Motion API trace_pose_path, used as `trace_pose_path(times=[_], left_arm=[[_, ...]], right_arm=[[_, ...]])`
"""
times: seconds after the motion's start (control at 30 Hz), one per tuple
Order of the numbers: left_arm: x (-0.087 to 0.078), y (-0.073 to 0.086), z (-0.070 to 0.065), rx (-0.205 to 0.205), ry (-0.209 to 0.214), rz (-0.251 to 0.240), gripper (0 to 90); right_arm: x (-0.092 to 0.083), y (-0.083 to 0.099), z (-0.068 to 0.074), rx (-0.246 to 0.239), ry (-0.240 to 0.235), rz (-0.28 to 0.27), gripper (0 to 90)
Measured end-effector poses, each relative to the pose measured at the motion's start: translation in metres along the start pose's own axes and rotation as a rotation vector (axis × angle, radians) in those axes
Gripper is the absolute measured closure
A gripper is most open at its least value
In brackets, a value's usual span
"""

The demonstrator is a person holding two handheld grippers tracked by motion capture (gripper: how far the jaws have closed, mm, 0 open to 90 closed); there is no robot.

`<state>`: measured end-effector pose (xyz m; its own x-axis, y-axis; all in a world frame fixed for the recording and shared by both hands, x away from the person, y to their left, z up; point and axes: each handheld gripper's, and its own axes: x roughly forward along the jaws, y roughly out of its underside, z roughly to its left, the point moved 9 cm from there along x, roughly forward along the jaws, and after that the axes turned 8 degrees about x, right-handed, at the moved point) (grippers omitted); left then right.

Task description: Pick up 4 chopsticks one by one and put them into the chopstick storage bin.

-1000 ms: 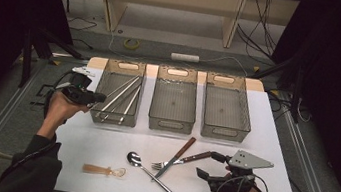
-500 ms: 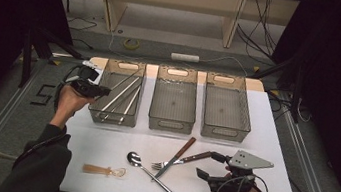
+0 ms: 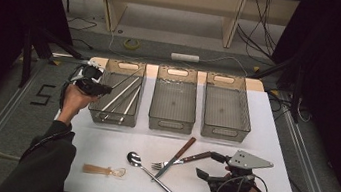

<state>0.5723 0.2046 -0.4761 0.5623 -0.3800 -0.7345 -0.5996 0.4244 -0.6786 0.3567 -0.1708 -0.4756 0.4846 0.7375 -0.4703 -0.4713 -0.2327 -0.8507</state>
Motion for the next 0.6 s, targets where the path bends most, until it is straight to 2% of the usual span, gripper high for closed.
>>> trace_pose_path(times=[0.33,0.37,0.43,0.47,0.6], left_arm=[[0.013,0.006,-0.001,-0.010,0.004,0.043,83.3],[0.014,0.005,0.000,-0.014,-0.005,0.031,82.5],[0.013,0.004,0.001,-0.036,-0.010,0.021,72.7],[0.011,0.003,0.000,-0.033,-0.010,0.020,69.3],[0.003,0.002,-0.006,-0.032,0.016,0.015,62.7]], right_arm=[[-0.001,0.000,0.000,-0.001,-0.001,0.000,24.6],[-0.001,0.000,0.000,-0.001,-0.001,0.001,24.6],[0.000,0.000,0.000,0.000,-0.001,0.003,24.6],[0.000,0.000,0.001,0.001,-0.001,0.001,24.6],[0.000,0.000,0.001,0.001,-0.002,0.000,24.6]])
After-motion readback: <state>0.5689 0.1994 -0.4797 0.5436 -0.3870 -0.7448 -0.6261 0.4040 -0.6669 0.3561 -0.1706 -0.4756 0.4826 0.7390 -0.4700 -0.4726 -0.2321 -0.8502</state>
